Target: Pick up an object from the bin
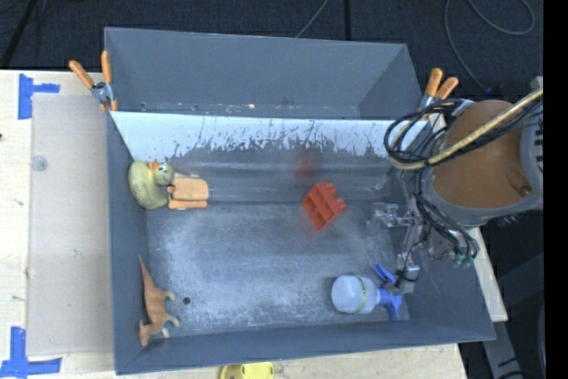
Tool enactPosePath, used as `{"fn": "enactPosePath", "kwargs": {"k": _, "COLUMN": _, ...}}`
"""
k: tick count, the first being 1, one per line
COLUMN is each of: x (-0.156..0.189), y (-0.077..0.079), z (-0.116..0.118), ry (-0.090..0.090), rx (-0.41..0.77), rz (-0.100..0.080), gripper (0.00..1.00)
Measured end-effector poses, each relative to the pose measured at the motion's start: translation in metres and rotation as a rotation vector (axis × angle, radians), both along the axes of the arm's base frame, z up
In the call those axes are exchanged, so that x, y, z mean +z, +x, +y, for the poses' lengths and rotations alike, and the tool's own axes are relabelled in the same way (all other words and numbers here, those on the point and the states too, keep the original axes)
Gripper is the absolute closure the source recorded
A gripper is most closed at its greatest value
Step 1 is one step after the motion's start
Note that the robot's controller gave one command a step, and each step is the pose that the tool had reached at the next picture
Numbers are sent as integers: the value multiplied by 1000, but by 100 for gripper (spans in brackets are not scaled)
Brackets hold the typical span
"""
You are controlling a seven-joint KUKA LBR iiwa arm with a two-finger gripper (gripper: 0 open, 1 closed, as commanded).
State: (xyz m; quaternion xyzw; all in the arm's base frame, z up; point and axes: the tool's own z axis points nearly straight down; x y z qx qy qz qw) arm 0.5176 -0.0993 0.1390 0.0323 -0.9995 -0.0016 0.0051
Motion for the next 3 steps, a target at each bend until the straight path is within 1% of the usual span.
{"fn": "enactPosePath", "kwargs": {"k": 1, "x": -31, "y": -6, "z": 0, "ry": -2, "rx": 122, "rz": -13, "gripper": 0}}
{"fn": "enactPosePath", "kwargs": {"k": 2, "x": -40, "y": -12, "z": -1, "ry": -1, "rx": 98, "rz": -9, "gripper": 0}}
{"fn": "enactPosePath", "kwargs": {"k": 3, "x": -21, "y": -8, "z": -1, "ry": 0, "rx": -44, "rz": 3, "gripper": 0}}
